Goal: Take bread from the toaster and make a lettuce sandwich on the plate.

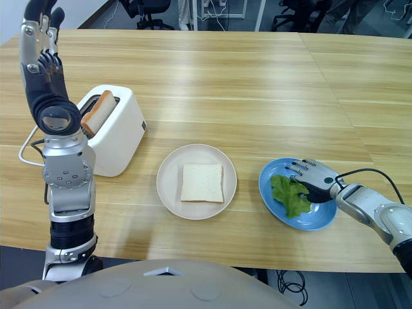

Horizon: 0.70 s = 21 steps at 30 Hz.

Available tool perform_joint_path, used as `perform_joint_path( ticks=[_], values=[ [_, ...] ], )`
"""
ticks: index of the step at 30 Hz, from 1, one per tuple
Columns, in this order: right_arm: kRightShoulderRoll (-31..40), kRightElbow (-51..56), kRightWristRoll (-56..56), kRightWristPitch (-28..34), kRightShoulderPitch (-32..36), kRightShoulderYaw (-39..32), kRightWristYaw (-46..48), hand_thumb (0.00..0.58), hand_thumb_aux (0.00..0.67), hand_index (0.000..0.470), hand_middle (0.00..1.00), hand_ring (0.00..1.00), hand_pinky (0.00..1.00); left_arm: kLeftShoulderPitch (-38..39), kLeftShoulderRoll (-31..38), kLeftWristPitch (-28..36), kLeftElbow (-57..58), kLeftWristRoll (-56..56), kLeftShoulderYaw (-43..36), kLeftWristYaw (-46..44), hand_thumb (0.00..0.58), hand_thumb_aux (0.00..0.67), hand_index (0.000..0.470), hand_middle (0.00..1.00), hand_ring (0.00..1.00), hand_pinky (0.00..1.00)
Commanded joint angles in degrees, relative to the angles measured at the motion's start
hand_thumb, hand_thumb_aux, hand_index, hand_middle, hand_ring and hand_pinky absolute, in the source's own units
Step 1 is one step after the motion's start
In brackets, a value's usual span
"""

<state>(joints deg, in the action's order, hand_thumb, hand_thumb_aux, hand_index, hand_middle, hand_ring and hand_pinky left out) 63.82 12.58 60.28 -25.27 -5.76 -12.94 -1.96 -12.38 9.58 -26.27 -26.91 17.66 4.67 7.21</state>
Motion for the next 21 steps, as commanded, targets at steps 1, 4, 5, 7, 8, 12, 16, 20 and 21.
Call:
perform_joint_path(
  ticks=[1,4,5,7,8,12,16,20,21],
  values=[
    [-1.08,1.0,2.39,0.98,0.26,-2.48,-1.29,0.58,0.67,0.46,0.0,0.0,0.0,-0.66,0.6,0.35,0.46,-0.36,0.7,-0.64,0.0,0.0,0.0,0.0,0.0,0.0],
    [-1.98,0.69,2.56,1.65,1.23,-2.52,-3.22,0.58,0.67,0.46,0.0,0.0,0.0,-0.95,0.7,0.19,0.76,-0.39,0.81,-0.87,0.0,0.0,0.0,0.0,0.0,0.0],
    [-2.31,0.59,2.42,1.79,1.45,-2.43,-3.56,0.58,0.67,0.46,0.23,0.23,0.23,-1.01,0.72,0.13,0.85,-0.41,0.88,-0.94,0.0,0.0,0.0,0.0,0.0,0.0],
    [-2.95,0.52,2.15,2.07,1.92,-2.12,-4.18,0.58,0.67,0.46,0.92,0.92,0.92,-1.1,0.73,0.08,1.01,-0.35,0.97,-1.07,0.0,0.0,0.0,0.0,0.0,0.0],
    [-3.18,0.42,2.14,2.35,2.0,-1.94,-4.41,0.58,0.67,0.46,1.0,1.0,1.0,-1.16,0.73,0.04,1.17,-0.32,0.93,-1.13,0.0,0.0,0.0,0.0,0.0,0.0],
    [-3.84,0.28,2.19,3.12,2.45,-1.64,-5.7,0.58,0.67,0.46,1.0,1.0,1.0,-1.29,0.75,-0.06,1.56,-0.08,0.8,-1.35,0.0,0.0,0.0,0.0,0.0,0.0],
    [-4.23,0.5,2.01,3.65,2.62,-1.51,-6.65,0.58,0.67,0.46,1.0,1.0,1.0,-1.49,0.79,-0.22,1.74,0.12,0.76,-1.46,0.0,0.0,0.0,0.0,0.0,0.0],
    [-4.56,1.58,1.85,4.36,2.96,-1.29,-8.28,0.58,0.67,0.46,1.0,1.0,1.0,-1.72,0.73,-0.3,1.93,0.12,0.69,-1.45,0.0,0.0,0.0,0.0,0.0,0.0],
    [-4.62,1.92,1.79,4.45,3.08,-1.14,-8.94,0.58,0.67,0.46,1.0,1.0,1.0,-1.76,0.73,-0.31,2.01,0.15,0.71,-1.42,0.0,0.0,0.0,0.0,0.0,0.0]
  ],
)
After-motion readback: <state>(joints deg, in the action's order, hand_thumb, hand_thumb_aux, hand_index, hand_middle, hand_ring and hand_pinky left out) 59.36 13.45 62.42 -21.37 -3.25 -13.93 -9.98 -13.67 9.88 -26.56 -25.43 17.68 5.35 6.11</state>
